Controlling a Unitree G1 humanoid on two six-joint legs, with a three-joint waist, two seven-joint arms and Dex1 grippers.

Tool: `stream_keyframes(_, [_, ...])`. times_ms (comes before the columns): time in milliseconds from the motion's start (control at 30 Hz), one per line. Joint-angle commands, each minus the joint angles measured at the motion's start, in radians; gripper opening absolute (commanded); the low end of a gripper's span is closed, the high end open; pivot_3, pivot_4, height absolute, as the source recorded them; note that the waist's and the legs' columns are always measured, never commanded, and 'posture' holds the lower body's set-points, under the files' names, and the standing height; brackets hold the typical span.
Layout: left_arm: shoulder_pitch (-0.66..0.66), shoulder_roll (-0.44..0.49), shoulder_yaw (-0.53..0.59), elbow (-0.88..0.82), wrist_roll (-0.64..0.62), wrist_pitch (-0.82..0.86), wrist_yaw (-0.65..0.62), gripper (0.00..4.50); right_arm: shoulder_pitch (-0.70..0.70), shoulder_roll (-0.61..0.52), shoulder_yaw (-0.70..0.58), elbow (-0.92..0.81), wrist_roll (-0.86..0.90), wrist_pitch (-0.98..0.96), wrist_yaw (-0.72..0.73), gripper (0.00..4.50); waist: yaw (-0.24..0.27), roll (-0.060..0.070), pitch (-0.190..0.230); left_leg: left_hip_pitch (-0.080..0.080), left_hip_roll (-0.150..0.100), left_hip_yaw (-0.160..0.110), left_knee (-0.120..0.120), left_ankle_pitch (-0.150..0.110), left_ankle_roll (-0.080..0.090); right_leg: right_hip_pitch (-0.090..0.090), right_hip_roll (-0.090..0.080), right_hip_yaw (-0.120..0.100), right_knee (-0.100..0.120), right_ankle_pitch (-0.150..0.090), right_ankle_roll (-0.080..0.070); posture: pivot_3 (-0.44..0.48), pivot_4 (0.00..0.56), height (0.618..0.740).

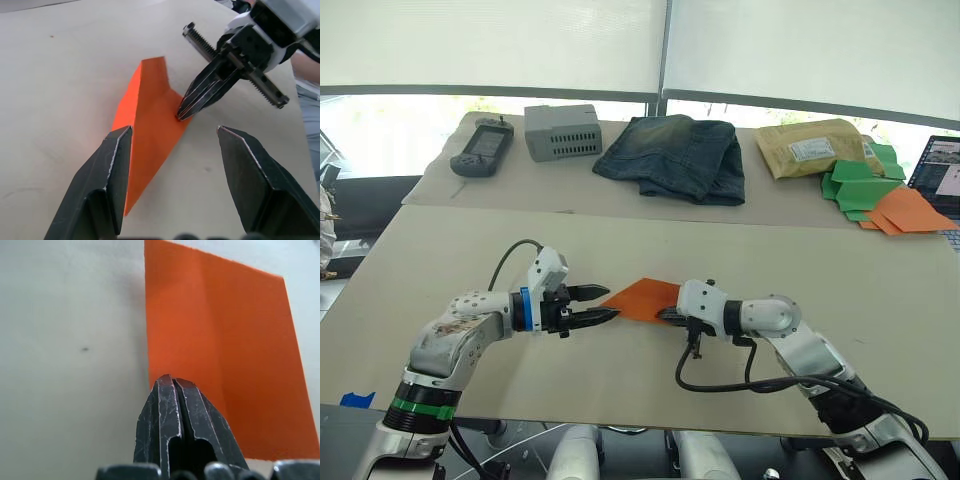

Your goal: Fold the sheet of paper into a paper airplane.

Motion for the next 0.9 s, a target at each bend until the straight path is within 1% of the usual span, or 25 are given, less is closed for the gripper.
stream_keyframes(33, [-0.042,-0.003,0.043,0.019,-0.032,-0.006,-0.014,2.86,-0.003,-0.003,-0.030,-0.057,-0.009,-0.046,-0.020,0.04,0.002,0.000,0.000,0.000,0.000,0.000,0.000,0.000,0.000,0.000,0.000,0.000,0.000,0.000,0.000,0.000,0.150,0.718])
stream_keyframes(200, [-0.104,-0.029,0.045,0.077,-0.040,0.017,-0.012,2.86,-0.016,0.019,-0.008,-0.027,-0.047,-0.075,-0.053,0.04,0.007,0.000,0.000,0.000,0.000,0.000,0.000,0.000,0.000,0.000,0.000,0.000,0.000,0.000,0.000,0.000,0.150,0.718])
stream_keyframes(400, [-0.215,-0.061,0.092,0.172,-0.086,0.110,0.029,2.86,0.011,0.033,-0.004,0.040,-0.084,-0.044,-0.073,0.04,0.009,0.000,0.000,-0.001,-0.001,0.000,0.000,0.000,0.000,0.000,0.000,0.000,0.000,0.002,0.003,0.000,0.150,0.718])
stream_keyframes(500, [-0.240,-0.063,0.102,0.194,-0.096,0.137,0.041,2.86,0.021,0.035,-0.005,0.045,-0.081,-0.045,-0.069,0.04,0.008,0.000,0.000,-0.001,-0.001,-0.001,0.000,0.000,0.000,0.000,0.000,0.000,0.000,0.003,0.005,0.000,0.150,0.718])
stream_keyframes(533, [-0.252,-0.061,0.102,0.210,-0.089,0.144,0.050,2.45,0.028,0.035,-0.006,0.046,-0.079,-0.037,-0.068,0.00,0.006,0.000,0.000,-0.001,-0.001,-0.001,0.000,0.000,0.000,0.000,0.000,0.000,0.000,0.003,0.005,0.000,0.150,0.718])
stream_keyframes(567, [-0.257,-0.056,0.094,0.221,-0.073,0.138,0.048,2.31,0.034,0.035,-0.005,0.048,-0.078,-0.036,-0.066,0.00,0.006,0.000,0.000,-0.001,-0.001,-0.001,0.000,0.000,0.000,0.000,0.000,0.000,0.000,0.003,0.005,0.000,0.150,0.718])
stream_keyframes(633, [-0.260,-0.048,0.078,0.234,-0.046,0.125,0.043,1.67,0.041,0.033,-0.003,0.051,-0.081,-0.038,-0.065,0.00,0.006,0.000,0.000,-0.001,-0.001,-0.001,0.000,0.000,0.000,0.000,0.000,0.000,0.000,0.003,0.005,0.000,0.150,0.718])
stream_keyframes(700, [-0.258,-0.043,0.035,0.258,0.014,0.091,0.051,0.91,0.042,0.036,-0.003,0.054,-0.083,-0.038,-0.067,0.00,0.006,-0.001,0.000,0.000,-0.001,-0.001,0.000,0.000,0.000,0.001,0.000,0.000,0.000,0.003,0.005,0.000,0.150,0.718])
stream_keyframes(800, [-0.247,-0.046,-0.013,0.262,0.065,0.061,0.036,0.03,0.043,0.038,-0.001,0.055,-0.085,-0.037,-0.070,0.00,0.007,-0.001,0.000,0.000,-0.001,-0.001,0.000,0.000,0.000,0.001,0.000,0.000,0.000,0.003,0.005,0.000,0.150,0.718])
stream_keyframes(900, [-0.232,-0.050,-0.064,0.255,0.102,0.028,0.006,0.03,0.044,0.037,0.001,0.053,-0.087,-0.037,-0.069,0.00,0.007,-0.001,0.000,0.000,-0.001,-0.001,0.000,0.000,0.000,0.001,0.000,0.000,0.000,0.003,0.005,0.000,0.150,0.718])
